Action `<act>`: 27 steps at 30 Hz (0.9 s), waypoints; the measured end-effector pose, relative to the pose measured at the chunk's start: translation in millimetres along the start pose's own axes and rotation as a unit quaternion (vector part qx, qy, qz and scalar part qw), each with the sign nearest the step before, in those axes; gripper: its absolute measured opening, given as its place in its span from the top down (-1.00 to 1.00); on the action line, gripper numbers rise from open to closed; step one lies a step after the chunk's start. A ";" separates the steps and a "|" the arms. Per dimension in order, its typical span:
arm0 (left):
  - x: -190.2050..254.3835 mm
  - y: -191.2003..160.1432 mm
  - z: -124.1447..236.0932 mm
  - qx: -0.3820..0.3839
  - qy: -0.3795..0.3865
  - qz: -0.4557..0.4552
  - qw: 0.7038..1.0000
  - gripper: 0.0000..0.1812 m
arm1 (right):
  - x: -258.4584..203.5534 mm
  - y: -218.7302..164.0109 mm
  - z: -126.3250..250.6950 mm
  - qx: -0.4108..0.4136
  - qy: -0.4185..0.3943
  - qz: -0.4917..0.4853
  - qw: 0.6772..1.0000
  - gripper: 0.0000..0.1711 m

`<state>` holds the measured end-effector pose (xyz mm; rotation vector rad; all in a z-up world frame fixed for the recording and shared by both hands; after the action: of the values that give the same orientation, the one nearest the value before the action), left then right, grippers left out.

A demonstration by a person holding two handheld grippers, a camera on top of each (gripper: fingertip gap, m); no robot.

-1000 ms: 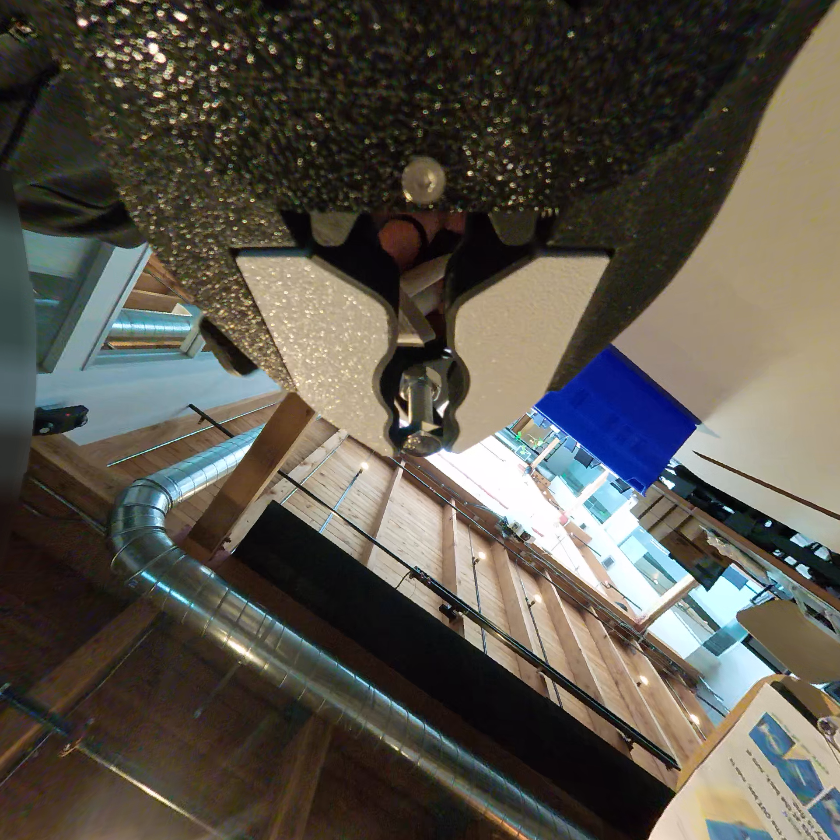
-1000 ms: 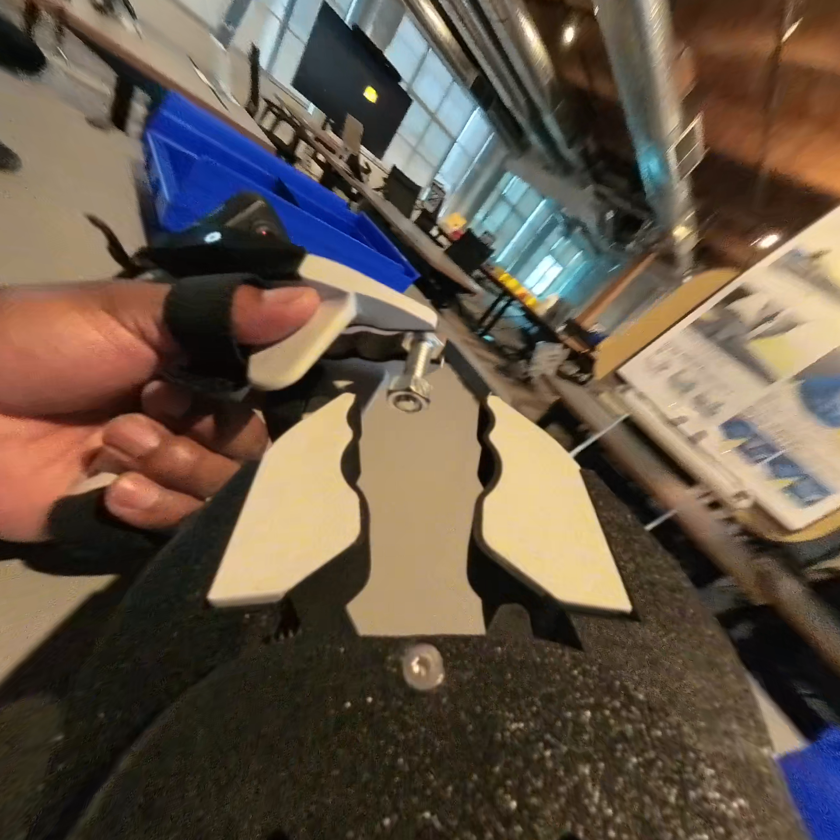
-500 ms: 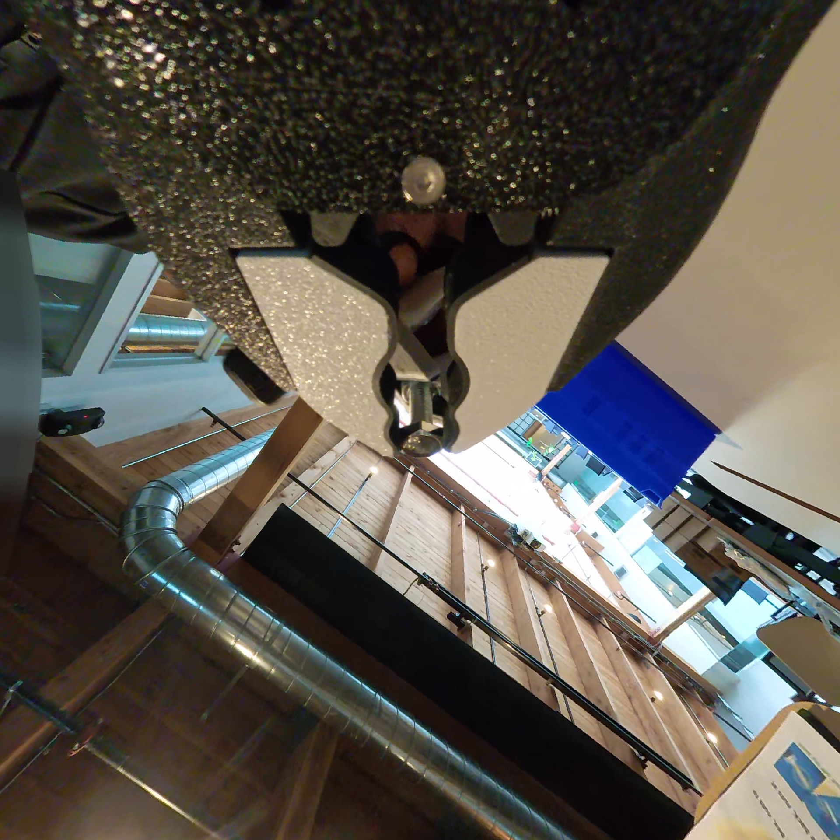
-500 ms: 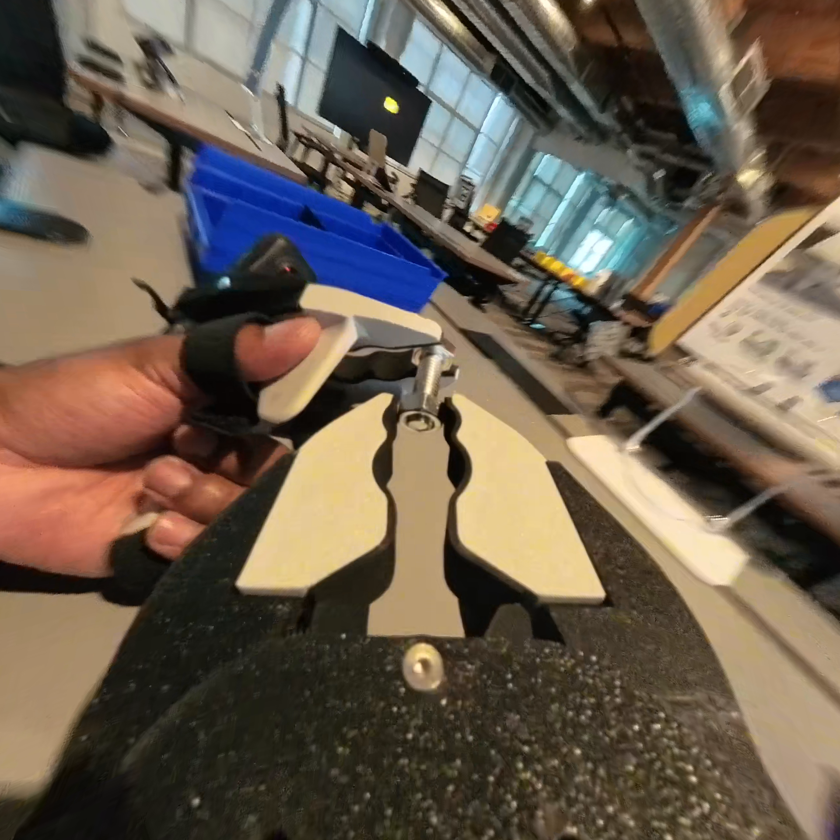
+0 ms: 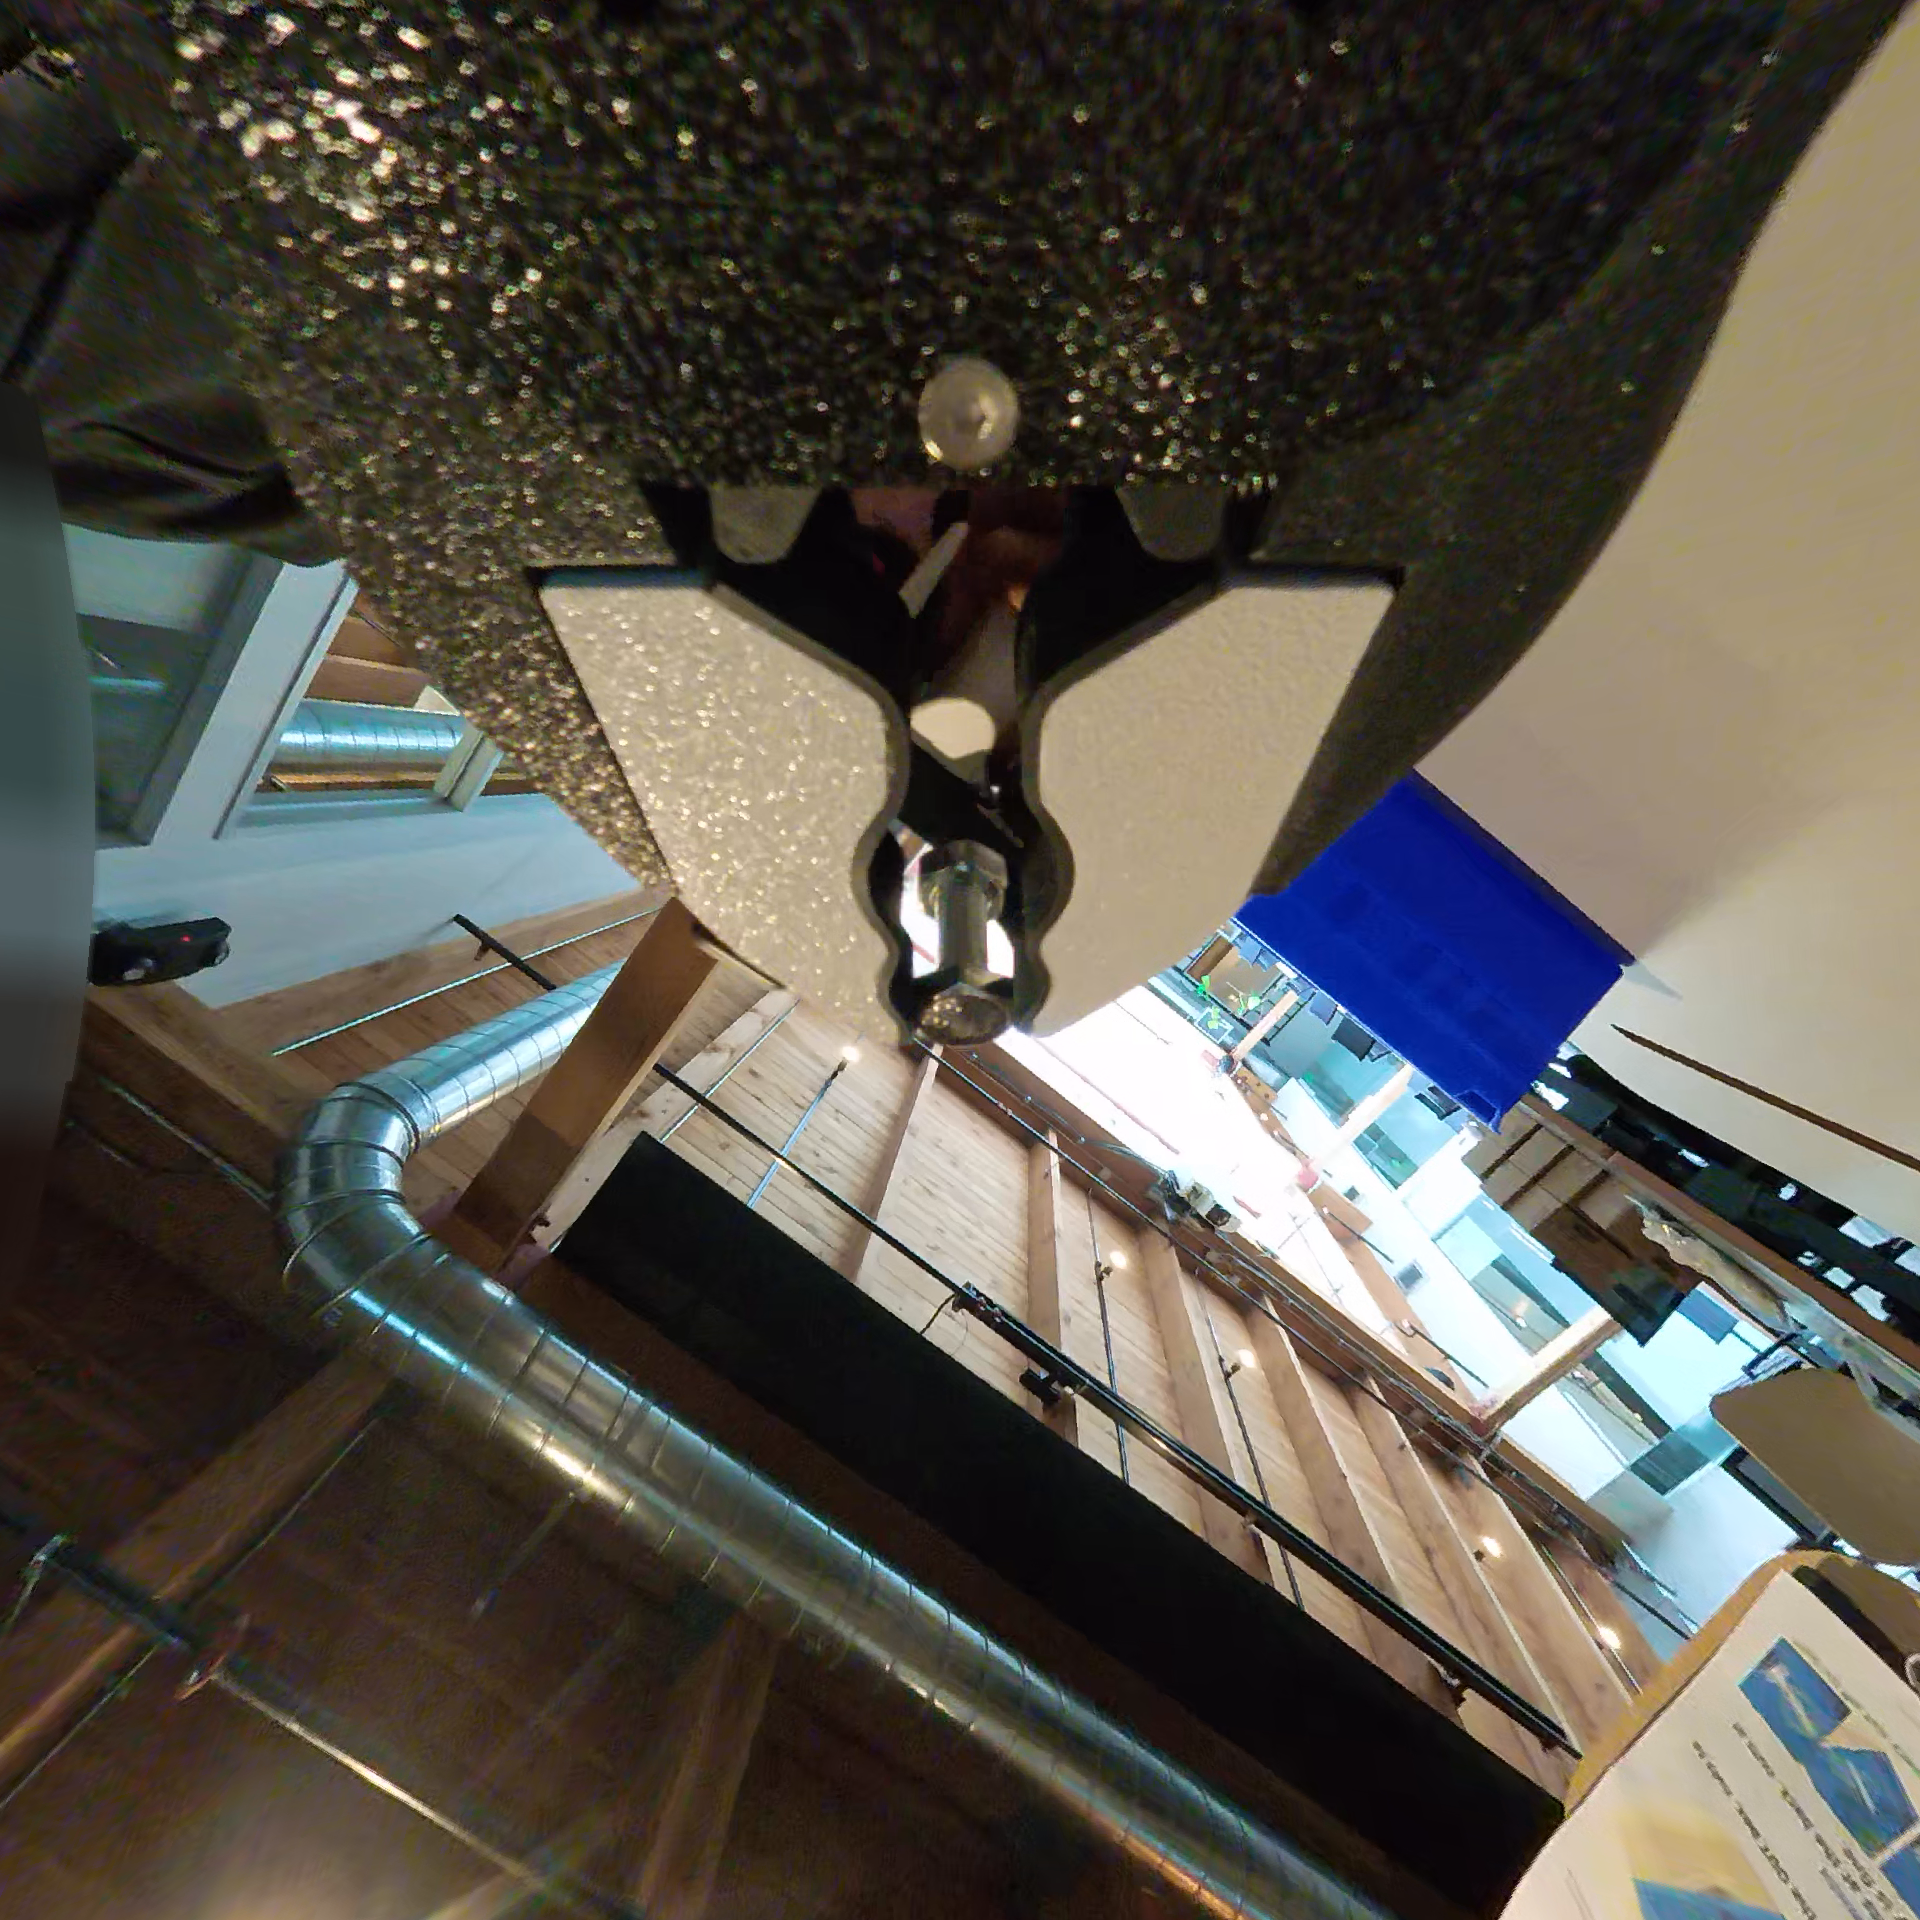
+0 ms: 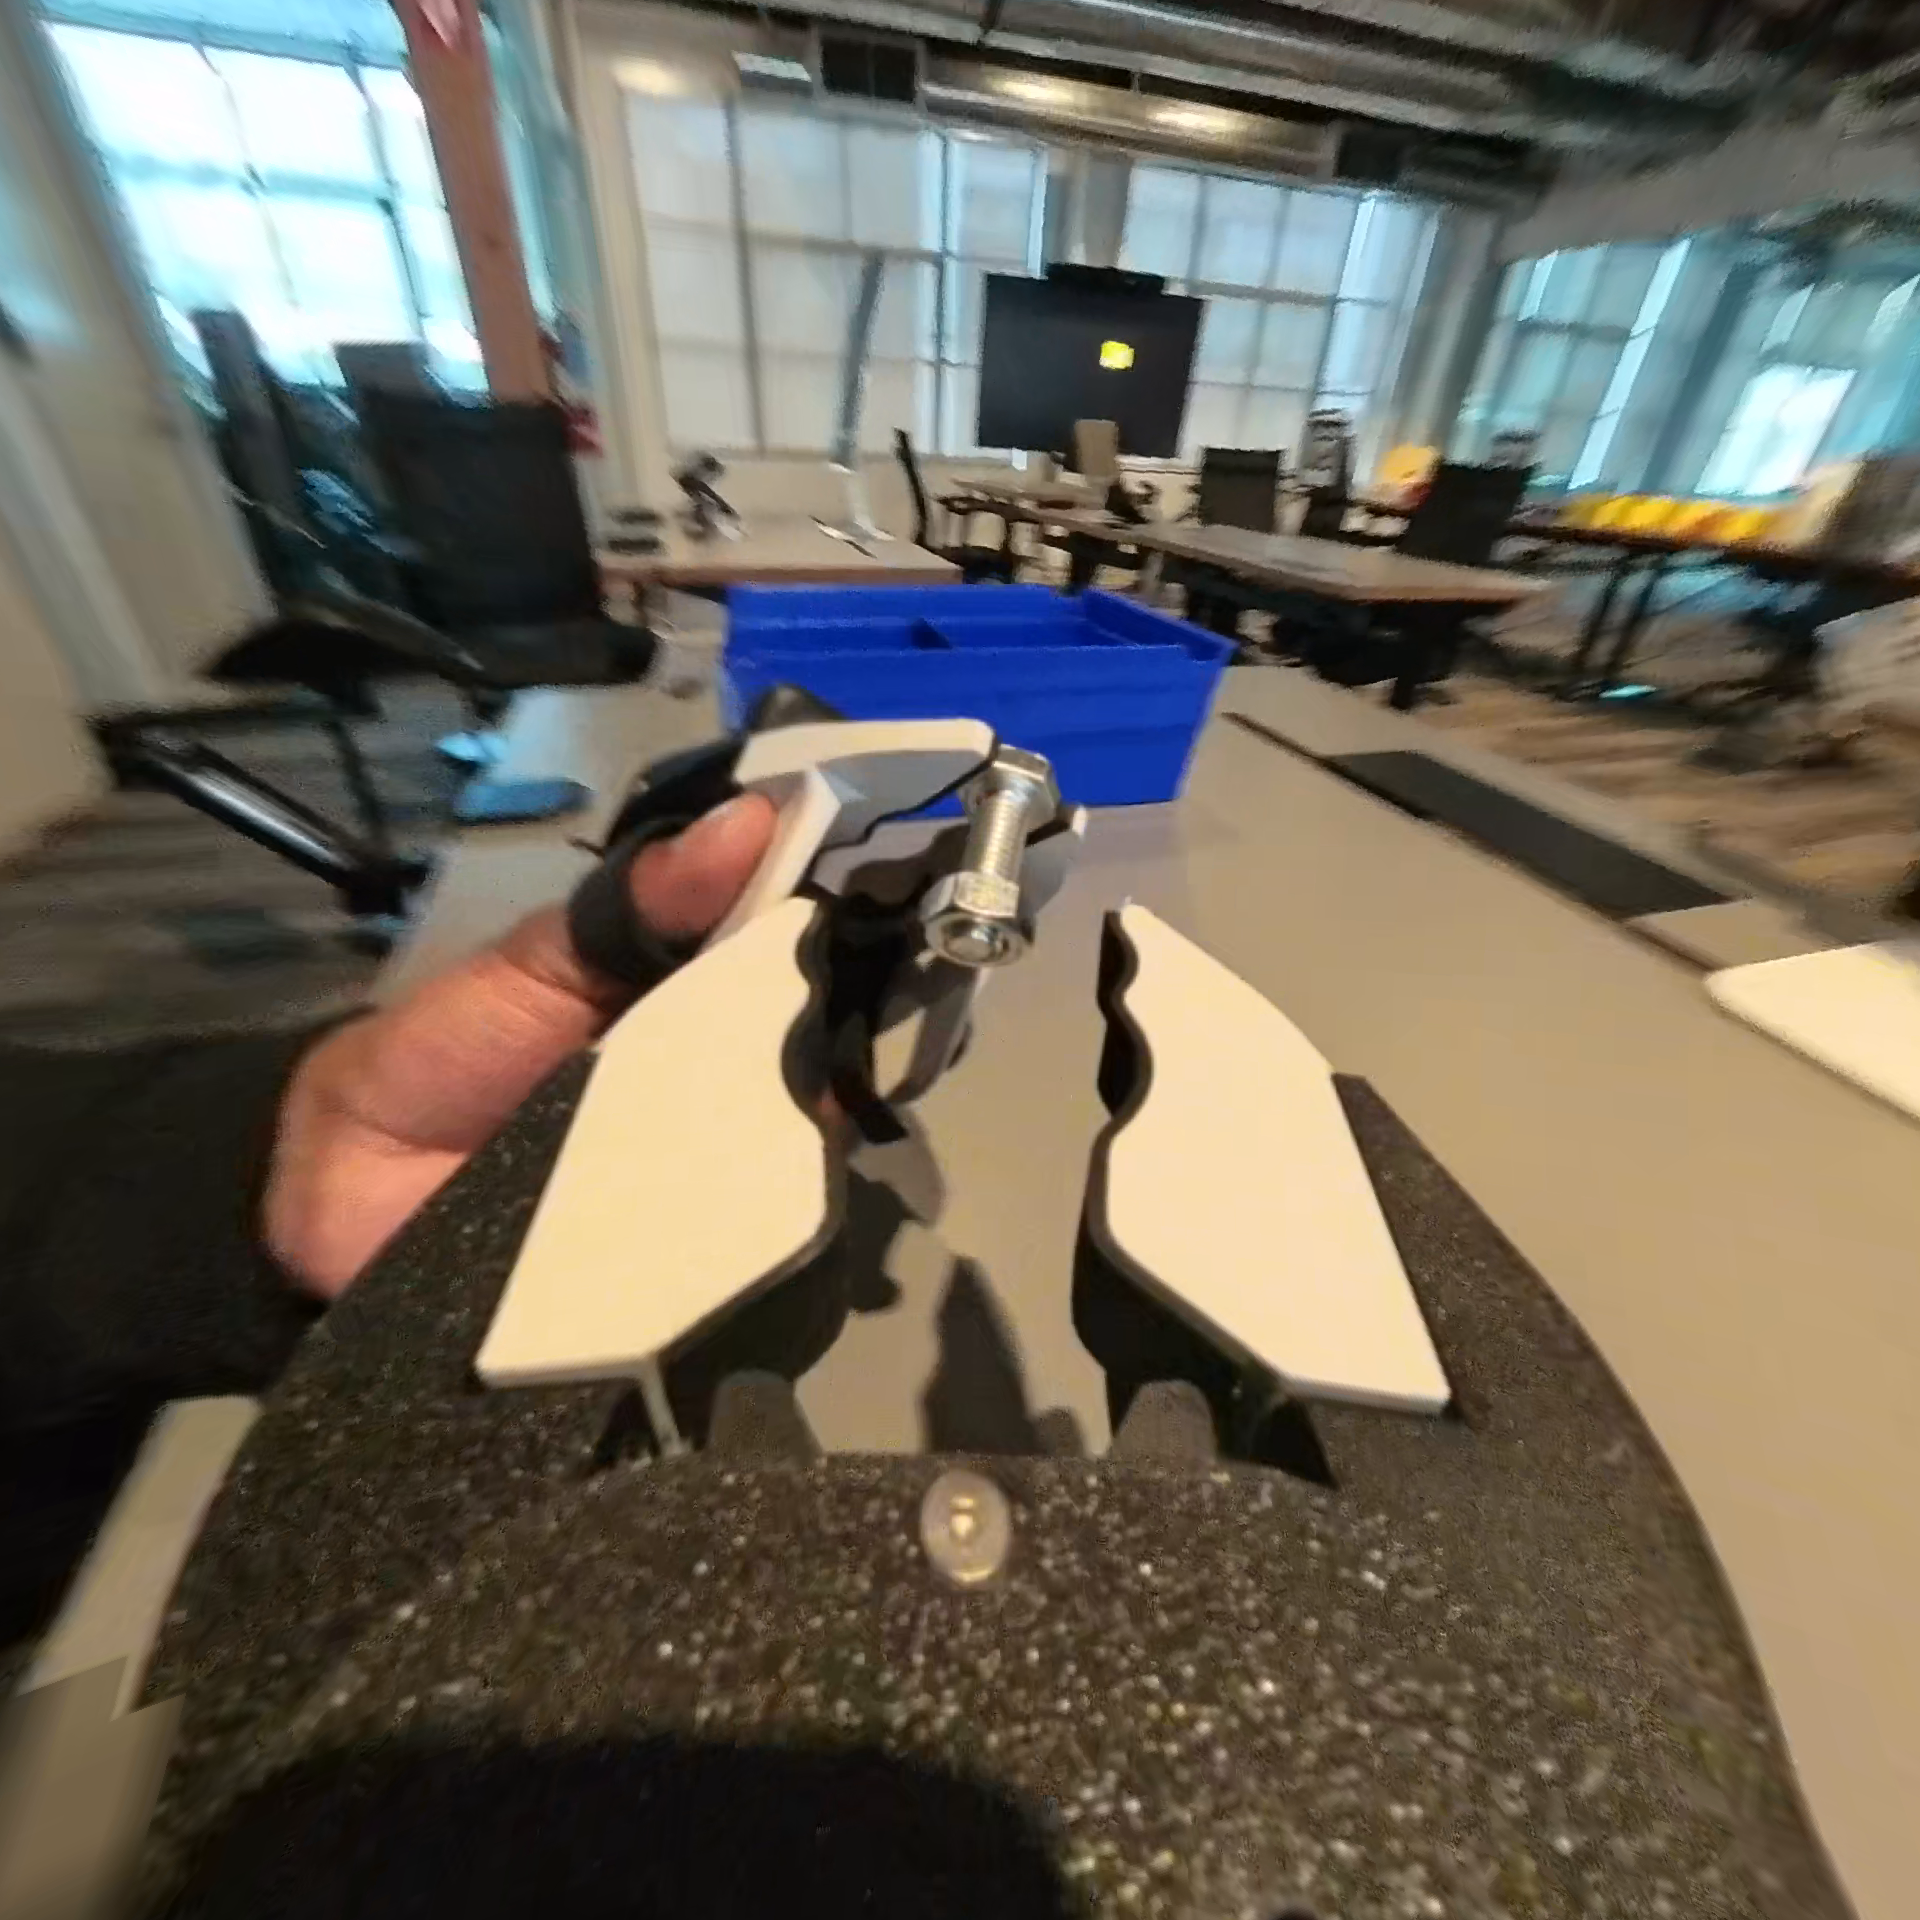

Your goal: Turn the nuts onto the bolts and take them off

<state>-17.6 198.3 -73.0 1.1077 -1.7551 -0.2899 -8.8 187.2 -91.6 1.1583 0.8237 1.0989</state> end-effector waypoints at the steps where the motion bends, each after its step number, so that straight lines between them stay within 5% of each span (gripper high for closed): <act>1: 0.2 -0.2 -0.4 -0.001 0.000 -0.001 1.000 0.82 | 1.6 -0.8 -0.1 -0.010 -0.036 0.034 0.999 0.44; 7: -0.3 -0.2 -0.4 0.000 0.000 0.001 1.000 0.82 | -1.7 4.7 4.3 -0.041 -0.213 0.233 0.948 0.60; 13: -0.3 -1.7 -1.8 -0.005 -0.003 0.004 1.000 0.82 | 3.1 5.0 5.5 -0.057 -0.258 0.244 0.933 0.76; 18: -1.2 -2.0 -1.8 -0.005 -0.002 0.007 1.000 0.82 | 4.2 3.8 5.0 -0.050 -0.212 0.189 0.957 0.77; 22: -2.5 -1.6 -0.8 -0.003 0.002 0.009 1.000 0.82 | 3.9 2.2 2.6 -0.025 -0.087 0.041 0.995 0.77; 27: -3.2 -2.2 -1.3 -0.006 0.003 0.010 1.000 0.82 | 2.0 0.3 1.3 -0.004 0.023 -0.082 0.996 0.77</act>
<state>-15.1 200.0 -75.7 1.0809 -1.7561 -0.2830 -7.1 188.7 -91.0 1.0435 0.9315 0.9953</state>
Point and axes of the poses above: each gripper's, where its closed fingertips meet, z back along the fingers, y out of its top, x = y × z across the jaws, the point moved 1 cm from there along z, back along the fingers, and after that the axes turned 14 degrees about -x, right-handed, at the moved point
